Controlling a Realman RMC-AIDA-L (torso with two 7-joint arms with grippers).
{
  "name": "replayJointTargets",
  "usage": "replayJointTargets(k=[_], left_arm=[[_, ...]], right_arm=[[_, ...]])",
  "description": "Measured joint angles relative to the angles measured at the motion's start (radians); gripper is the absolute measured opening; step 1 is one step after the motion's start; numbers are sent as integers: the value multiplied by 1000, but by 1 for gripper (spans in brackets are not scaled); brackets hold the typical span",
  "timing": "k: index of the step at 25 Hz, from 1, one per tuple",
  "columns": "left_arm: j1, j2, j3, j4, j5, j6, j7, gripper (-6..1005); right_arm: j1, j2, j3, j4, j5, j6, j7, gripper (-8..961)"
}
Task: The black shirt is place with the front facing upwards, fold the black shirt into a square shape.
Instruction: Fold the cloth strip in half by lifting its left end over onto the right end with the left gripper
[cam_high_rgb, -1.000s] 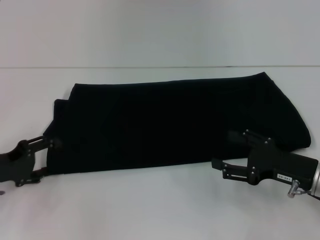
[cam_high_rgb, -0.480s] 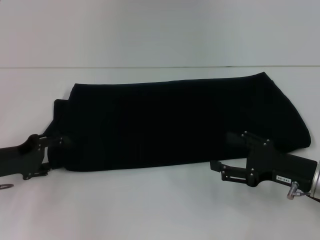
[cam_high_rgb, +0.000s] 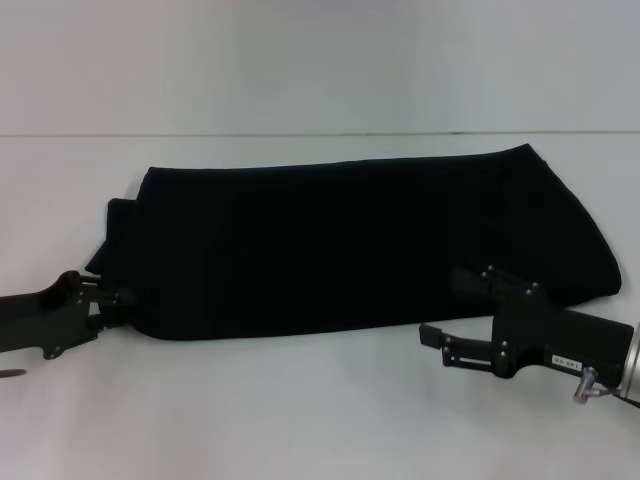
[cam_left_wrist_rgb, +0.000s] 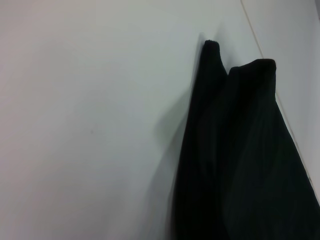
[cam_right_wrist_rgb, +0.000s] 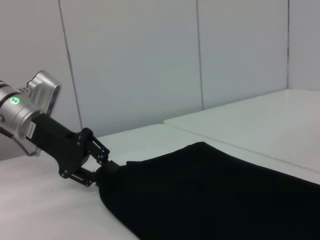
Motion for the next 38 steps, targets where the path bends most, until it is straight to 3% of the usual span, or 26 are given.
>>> replayJointTargets(k=[11,17,19,22,33,38], left_arm=[[-3,2,-7,0,-7,0,20,136],[-5,1,-11,0,-8,-1,38,18],[-5,4,-17,0,-8,-4,42,20],[-1,24,-22,4,-8,-10,48,23],[28,143,-66,36,2,-5,48,33],[24,154,-76,42,2,11,55,37]], right_arm=[[1,-8,-76,-12,-35,16,-3,949],[7,-7,-74,-18,-61,38,-1,949],[7,-4,-70,-20,-61,39,-1,948],[6,-4,-63,-20,-56,40,0,948],[-8,-14,-15,-22,-58,40,20,949],[-19,-17,-4,-22,-57,40,26,948]])
